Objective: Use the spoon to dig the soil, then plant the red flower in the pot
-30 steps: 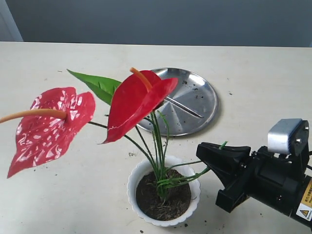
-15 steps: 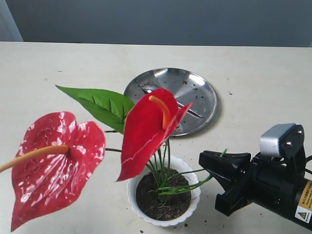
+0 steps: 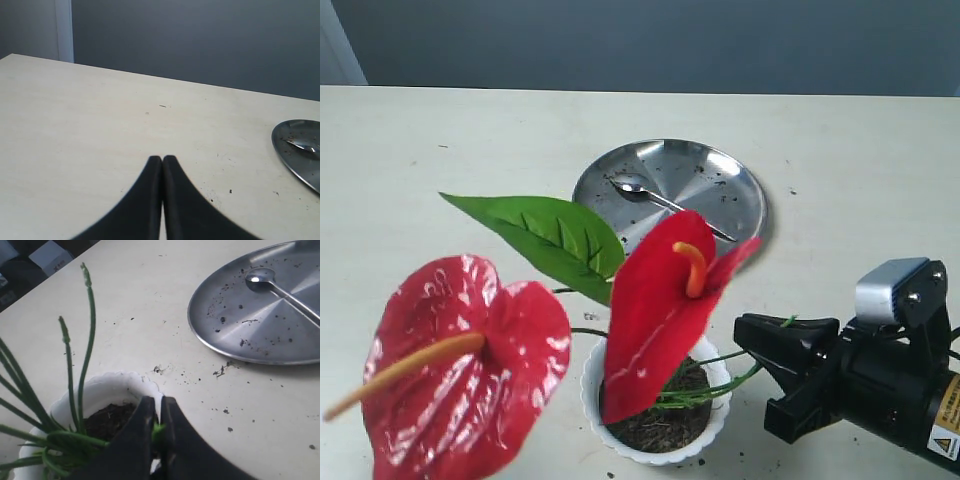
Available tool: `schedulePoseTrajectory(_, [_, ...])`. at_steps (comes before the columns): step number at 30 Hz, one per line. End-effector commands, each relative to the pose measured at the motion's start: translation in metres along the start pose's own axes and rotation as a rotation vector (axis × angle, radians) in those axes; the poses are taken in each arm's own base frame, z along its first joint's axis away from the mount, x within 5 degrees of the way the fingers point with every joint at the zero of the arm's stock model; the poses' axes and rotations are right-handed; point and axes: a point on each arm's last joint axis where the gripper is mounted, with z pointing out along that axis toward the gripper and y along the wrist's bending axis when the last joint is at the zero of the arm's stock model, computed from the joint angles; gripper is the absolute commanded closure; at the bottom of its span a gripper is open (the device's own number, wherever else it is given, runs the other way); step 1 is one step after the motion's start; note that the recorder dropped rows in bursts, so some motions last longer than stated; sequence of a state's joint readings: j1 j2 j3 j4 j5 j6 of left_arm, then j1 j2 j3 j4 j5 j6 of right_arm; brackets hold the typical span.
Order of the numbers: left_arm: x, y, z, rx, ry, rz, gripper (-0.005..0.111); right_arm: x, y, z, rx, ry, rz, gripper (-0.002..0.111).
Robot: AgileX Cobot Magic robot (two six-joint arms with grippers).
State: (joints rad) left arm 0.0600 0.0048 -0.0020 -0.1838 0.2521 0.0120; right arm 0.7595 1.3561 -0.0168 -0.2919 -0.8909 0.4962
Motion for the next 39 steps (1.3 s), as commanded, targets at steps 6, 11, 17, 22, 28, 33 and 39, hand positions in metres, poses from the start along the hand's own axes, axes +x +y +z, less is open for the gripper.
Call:
schedulePoseTrajectory(6, [-0.001, 0.000, 0.000, 0.002, -0.015, 0.002, 0.106, 0.016, -0.010, -0.003, 0.099, 0.141, 0.004, 0.108])
schedulePoseTrajectory(11, [-0.001, 0.000, 0.000, 0.002, -0.015, 0.002, 0.106, 0.017, -0.010, -0.003, 0.099, 0.141, 0.037, 0.108])
schedulePoseTrajectory(17, [-0.001, 0.000, 0.000, 0.002, -0.015, 0.002, 0.106, 0.029, -0.013, 0.008, 0.081, 0.188, 0.076, 0.108])
schedulePoseTrajectory(22, [-0.001, 0.000, 0.000, 0.002, -0.015, 0.002, 0.106, 0.025, -0.008, 0.016, -0.022, 0.079, 0.084, 0.108])
schedulePoseTrajectory(28, [-0.001, 0.000, 0.000, 0.002, -0.015, 0.002, 0.106, 0.017, -0.003, 0.015, -0.077, -0.005, 0.097, 0.108])
schedulePoseTrajectory(33, [-0.001, 0.000, 0.000, 0.002, -0.015, 0.002, 0.106, 0.016, 0.004, 0.016, -0.149, 0.013, 0.127, 0.108])
schedulePoseTrajectory(39, [-0.001, 0.000, 0.000, 0.002, -0.015, 0.002, 0.106, -0.005, 0.017, 0.037, -0.300, -0.018, 0.113, 0.108])
